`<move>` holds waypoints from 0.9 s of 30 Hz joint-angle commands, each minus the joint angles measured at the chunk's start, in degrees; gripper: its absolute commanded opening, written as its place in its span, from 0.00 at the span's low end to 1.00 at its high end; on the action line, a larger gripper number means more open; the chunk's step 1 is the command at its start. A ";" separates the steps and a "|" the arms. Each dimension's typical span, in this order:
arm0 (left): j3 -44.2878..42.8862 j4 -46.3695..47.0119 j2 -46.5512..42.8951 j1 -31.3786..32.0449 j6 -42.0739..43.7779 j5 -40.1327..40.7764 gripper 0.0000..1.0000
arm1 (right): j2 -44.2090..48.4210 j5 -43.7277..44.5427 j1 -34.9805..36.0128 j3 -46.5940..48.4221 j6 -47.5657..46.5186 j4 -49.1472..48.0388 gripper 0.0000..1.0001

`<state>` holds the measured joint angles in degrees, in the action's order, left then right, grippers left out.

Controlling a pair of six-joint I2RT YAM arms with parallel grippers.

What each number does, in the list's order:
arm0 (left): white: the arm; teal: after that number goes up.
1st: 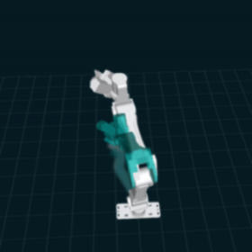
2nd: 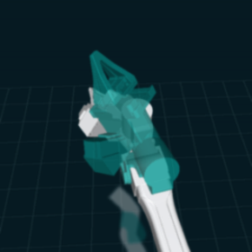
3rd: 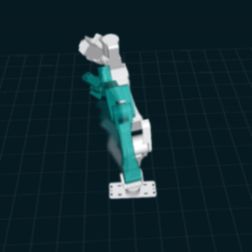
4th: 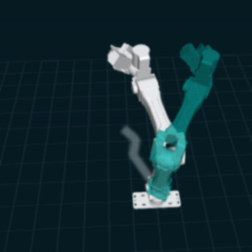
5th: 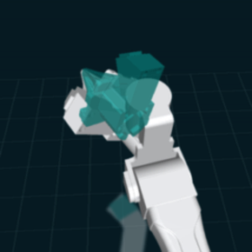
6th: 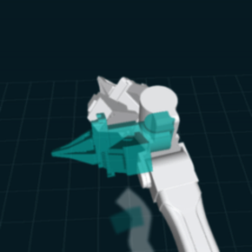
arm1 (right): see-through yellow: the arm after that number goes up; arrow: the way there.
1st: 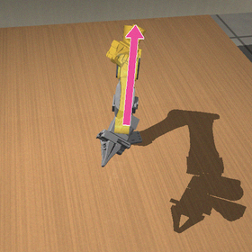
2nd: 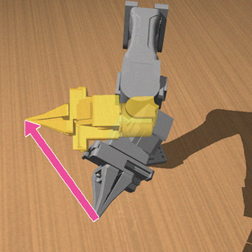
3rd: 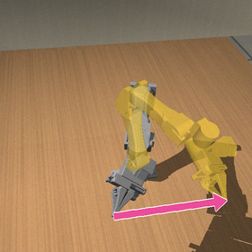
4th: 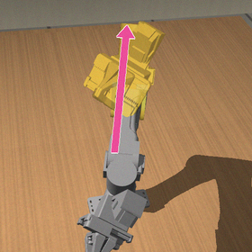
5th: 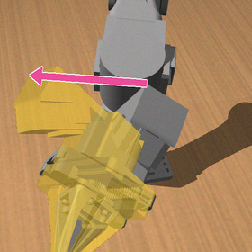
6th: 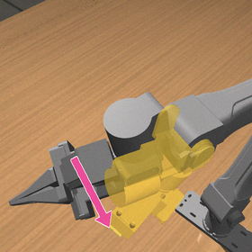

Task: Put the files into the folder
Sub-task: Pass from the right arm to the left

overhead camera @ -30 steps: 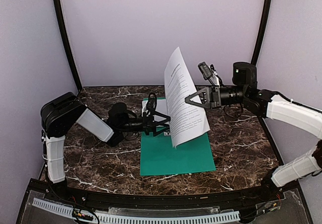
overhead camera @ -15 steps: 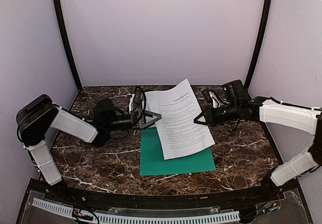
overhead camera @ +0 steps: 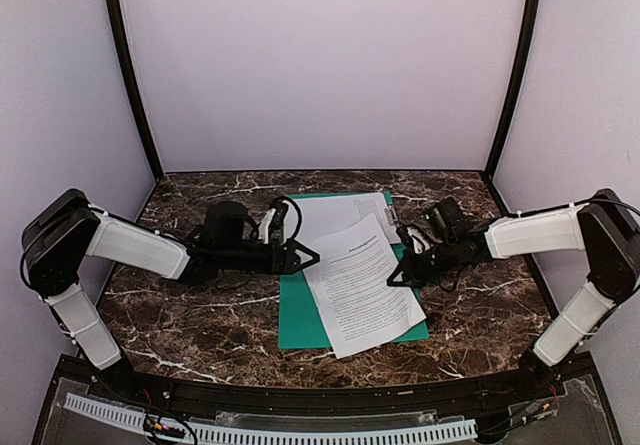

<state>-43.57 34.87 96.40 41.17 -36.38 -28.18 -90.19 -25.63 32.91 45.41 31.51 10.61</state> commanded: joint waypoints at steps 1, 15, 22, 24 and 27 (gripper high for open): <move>-1.87 -11.23 -0.66 1.56 1.73 6.93 0.86 | 0.10 1.71 -0.19 -1.84 1.81 -3.99 0.00; -3.54 -13.77 7.69 4.12 -8.17 6.45 0.86 | 3.12 -0.68 -0.27 -8.18 12.99 -14.68 0.00; -6.63 -14.47 9.97 1.25 -6.54 5.15 0.86 | 1.37 1.07 -0.21 -9.70 11.96 -14.22 0.00; -8.00 -15.57 10.63 0.68 -5.47 5.29 0.86 | 0.60 1.43 -0.26 -9.81 11.53 -14.25 0.00; -9.79 -17.06 11.80 -0.25 -4.51 5.58 0.86 | -0.49 1.63 -0.23 -9.74 11.02 -14.30 0.00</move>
<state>-51.24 21.93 106.91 42.09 -42.83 -22.52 -88.99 -25.36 32.88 36.45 43.40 -2.94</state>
